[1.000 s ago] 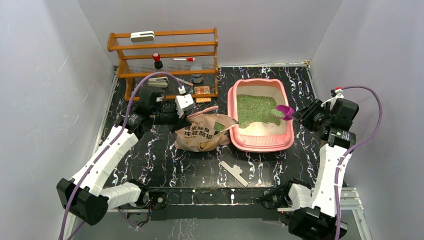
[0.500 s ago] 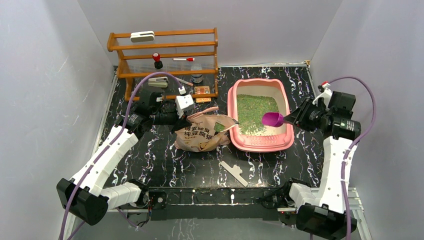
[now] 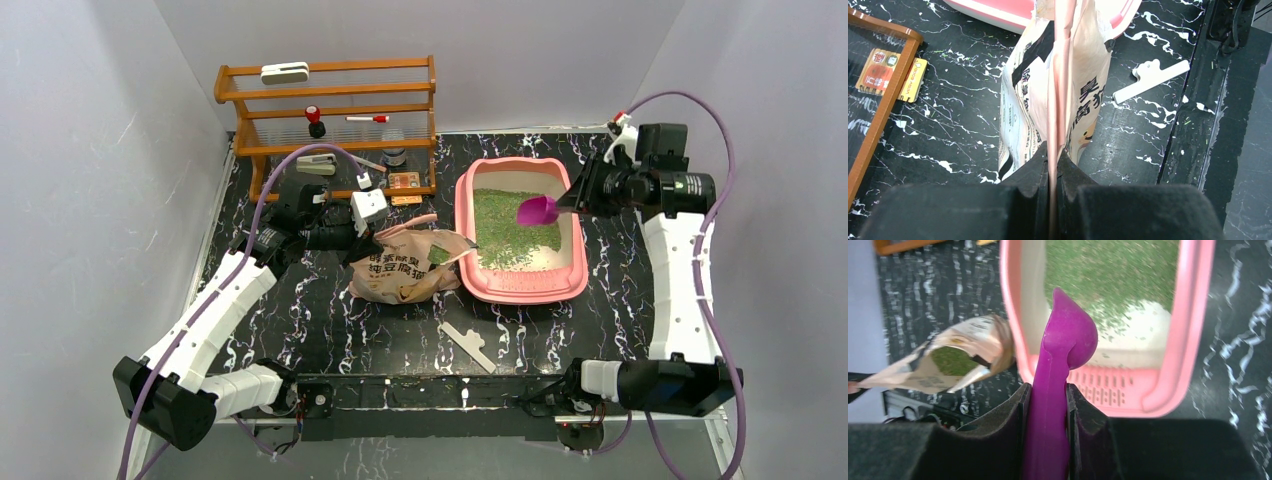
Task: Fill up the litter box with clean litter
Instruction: 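Pour the cat litter into the litter box, then scoop the cat litter from the cat litter bag.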
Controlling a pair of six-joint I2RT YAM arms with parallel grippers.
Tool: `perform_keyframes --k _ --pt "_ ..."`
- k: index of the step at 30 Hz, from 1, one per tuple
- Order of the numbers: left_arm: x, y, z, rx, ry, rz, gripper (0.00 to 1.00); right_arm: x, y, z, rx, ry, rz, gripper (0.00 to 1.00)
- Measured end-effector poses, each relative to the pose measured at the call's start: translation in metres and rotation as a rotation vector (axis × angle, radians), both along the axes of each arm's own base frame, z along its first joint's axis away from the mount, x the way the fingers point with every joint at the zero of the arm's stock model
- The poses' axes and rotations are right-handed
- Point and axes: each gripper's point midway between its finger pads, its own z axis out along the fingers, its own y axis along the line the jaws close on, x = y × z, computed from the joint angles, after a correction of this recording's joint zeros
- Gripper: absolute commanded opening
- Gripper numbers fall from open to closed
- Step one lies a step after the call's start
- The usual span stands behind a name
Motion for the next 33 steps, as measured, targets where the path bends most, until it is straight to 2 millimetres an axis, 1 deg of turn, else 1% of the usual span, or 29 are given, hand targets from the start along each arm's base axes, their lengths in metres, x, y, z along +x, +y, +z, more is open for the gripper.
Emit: perform_keyframes --k 2,4,6,10,14,17,20,27,30,33 --pt "-0.001 0.000 0.000 -0.001 0.006 -0.004 0.00 0.008 0.010 0.014 0.051 -0.016 0.039 0.00" --pt "-0.003 0.000 -0.001 -0.002 0.012 -0.008 0.00 0.009 0.020 0.019 0.111 -0.009 0.068 0.00" --pt "-0.004 -0.001 -0.001 -0.003 0.016 -0.010 0.00 0.005 0.029 0.023 0.165 0.007 0.093 0.00" --pt "-0.004 -0.001 -0.001 -0.004 0.018 -0.011 0.00 -0.007 0.050 0.040 0.288 0.015 0.171 0.00" --pt "-0.004 -0.001 -0.001 -0.004 0.018 -0.011 0.00 -0.017 0.062 0.055 0.357 0.011 0.233 0.00" --pt "-0.004 -0.001 -0.001 -0.003 0.019 -0.011 0.00 -0.025 0.070 0.061 0.389 0.016 0.281 0.00" --pt "-0.004 -0.001 -0.001 -0.004 0.019 -0.011 0.00 -0.034 0.078 0.058 0.393 0.041 0.317 0.00" --pt "-0.004 -0.001 -0.001 -0.005 0.022 -0.007 0.00 -0.053 0.105 0.041 0.373 0.114 0.415 0.00" --pt "-0.004 -0.001 -0.001 -0.006 0.024 -0.005 0.00 -0.057 0.116 0.035 0.353 0.137 0.441 0.00" --pt "-0.005 -0.001 -0.001 -0.008 0.030 -0.002 0.00 -0.054 0.127 0.022 0.305 0.169 0.445 0.00"
